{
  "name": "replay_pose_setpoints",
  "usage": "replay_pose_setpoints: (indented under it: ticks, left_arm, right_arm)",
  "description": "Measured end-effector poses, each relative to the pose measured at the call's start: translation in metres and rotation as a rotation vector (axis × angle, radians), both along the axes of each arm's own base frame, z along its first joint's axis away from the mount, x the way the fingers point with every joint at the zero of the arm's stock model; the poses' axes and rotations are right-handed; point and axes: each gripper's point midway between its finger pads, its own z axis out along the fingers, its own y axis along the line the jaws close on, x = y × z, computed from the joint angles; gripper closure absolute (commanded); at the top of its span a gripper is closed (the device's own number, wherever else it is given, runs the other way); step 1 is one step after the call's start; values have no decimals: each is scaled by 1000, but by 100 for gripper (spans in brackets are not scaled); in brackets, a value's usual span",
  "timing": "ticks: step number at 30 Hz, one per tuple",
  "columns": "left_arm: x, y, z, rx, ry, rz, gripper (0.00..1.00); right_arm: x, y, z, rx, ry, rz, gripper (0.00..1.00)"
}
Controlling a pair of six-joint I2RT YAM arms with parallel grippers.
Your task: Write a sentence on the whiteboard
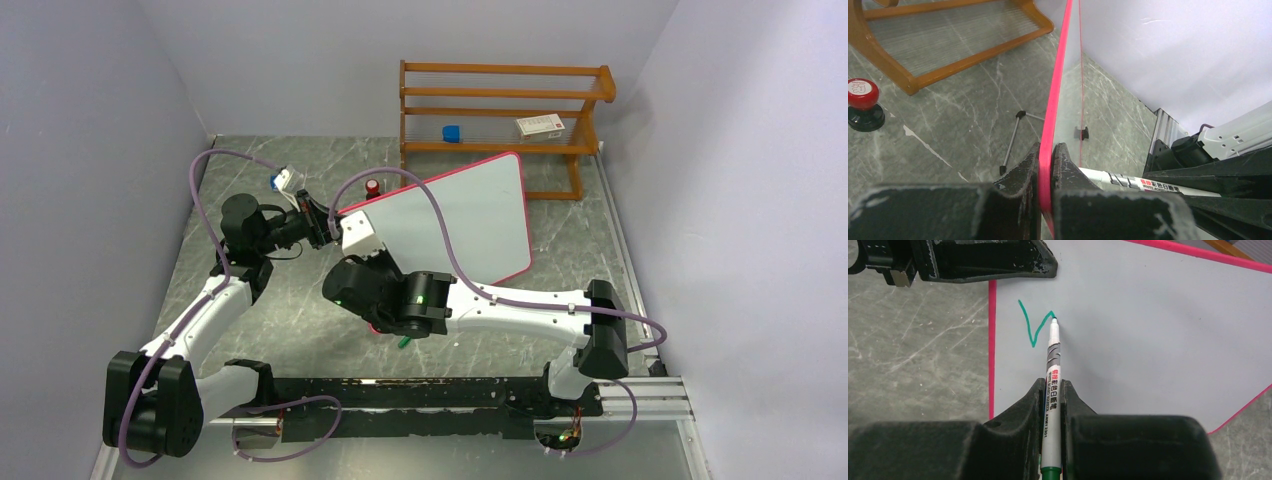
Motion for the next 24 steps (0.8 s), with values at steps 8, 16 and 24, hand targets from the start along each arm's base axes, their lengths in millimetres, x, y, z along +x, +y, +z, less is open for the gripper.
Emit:
replay_pose_setpoints:
  ticks: [8, 16, 24]
  left_arm:
    - [0, 0, 0, 0, 0, 0, 95]
    - [0, 0, 0, 1, 2, 1, 95]
    - [0, 0, -1, 1, 3, 3, 95]
  right_arm:
    - [-4, -8, -9, -10, 33, -5, 100]
    - [-7, -14, -19, -26, 60, -7, 100]
    - [-8, -15, -22, -29, 65, -9, 100]
